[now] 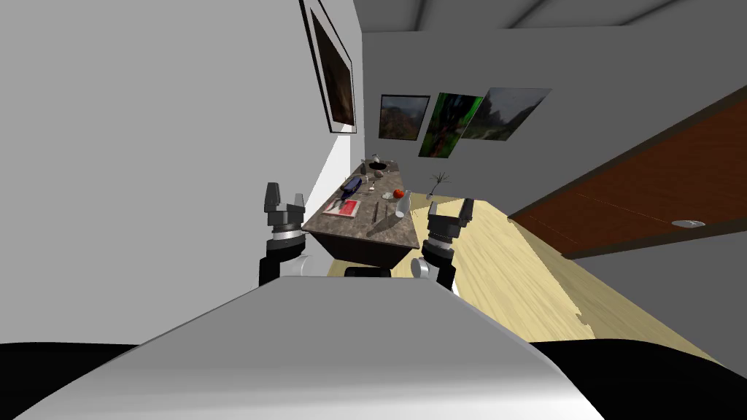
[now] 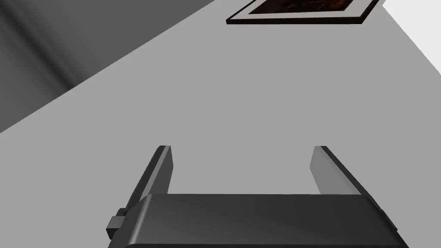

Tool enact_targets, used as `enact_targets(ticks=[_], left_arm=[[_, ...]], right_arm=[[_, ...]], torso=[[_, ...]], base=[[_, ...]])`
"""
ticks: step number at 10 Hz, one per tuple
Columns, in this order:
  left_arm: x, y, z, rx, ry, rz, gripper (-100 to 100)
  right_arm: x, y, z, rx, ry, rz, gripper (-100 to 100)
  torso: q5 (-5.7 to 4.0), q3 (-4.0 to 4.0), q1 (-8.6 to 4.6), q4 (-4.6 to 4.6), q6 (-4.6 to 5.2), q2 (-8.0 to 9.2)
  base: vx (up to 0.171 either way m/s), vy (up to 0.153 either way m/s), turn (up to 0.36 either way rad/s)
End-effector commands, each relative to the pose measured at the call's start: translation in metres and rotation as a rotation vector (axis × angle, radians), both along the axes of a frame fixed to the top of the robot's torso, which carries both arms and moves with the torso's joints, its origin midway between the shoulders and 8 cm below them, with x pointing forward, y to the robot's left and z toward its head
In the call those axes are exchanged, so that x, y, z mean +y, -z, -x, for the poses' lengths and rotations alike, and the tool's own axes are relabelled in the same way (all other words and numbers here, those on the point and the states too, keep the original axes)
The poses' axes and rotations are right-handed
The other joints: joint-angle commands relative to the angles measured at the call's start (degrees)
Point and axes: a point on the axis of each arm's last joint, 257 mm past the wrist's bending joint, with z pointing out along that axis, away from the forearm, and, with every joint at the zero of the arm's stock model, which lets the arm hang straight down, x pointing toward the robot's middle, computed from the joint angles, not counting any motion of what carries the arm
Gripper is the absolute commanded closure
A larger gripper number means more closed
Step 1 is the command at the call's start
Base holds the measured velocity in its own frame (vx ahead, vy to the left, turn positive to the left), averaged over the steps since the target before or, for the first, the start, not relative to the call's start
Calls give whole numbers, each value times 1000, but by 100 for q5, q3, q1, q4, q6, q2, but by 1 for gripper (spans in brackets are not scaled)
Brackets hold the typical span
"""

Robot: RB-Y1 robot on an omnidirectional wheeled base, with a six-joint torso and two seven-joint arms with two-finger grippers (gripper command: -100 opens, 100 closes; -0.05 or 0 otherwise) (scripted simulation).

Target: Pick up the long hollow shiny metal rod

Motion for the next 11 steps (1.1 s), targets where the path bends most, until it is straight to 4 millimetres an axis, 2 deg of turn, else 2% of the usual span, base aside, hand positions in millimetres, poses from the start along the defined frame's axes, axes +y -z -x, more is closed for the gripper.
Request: enact_targets(ticks=[1,4,5,7,8,10,11], left_arm=[[0,0,0,0,0,0,0],[0,0,0,0,0,0,0],[0,0,0,0,0,0,0],[0,0,0,0,0,0,0],[0,0,0,0,0,0,0],[0,0,0,0,0,0,0],[0,0,0,0,0,0,0]], right_arm=[[9,-1,-4,0,-23,47,-100],[38,-3,-18,-11,-80,185,-100],[39,-2,-18,-9,-84,195,-100],[66,-1,-29,-27,-127,319,-100],[67,-1,-29,-26,-129,329,-100],[94,6,-38,-44,-168,464,-100],[98,5,-40,-51,-172,490,-100]], torso=[[0,0,0,0,0,0],[-1,16,-6,6,-1,28],[-2,16,-10,6,-1,28],[-1,12,-5,5,-1,20],[-1,15,-6,6,-1,26],[-2,10,-7,4,-1,17],[-2,12,-7,5,-2,21]], base=[[-46,2,12],[-79,-12,34],[-56,-16,27],[-65,-9,62],[-55,-18,20],[-57,-13,78],[-58,-15,38]])
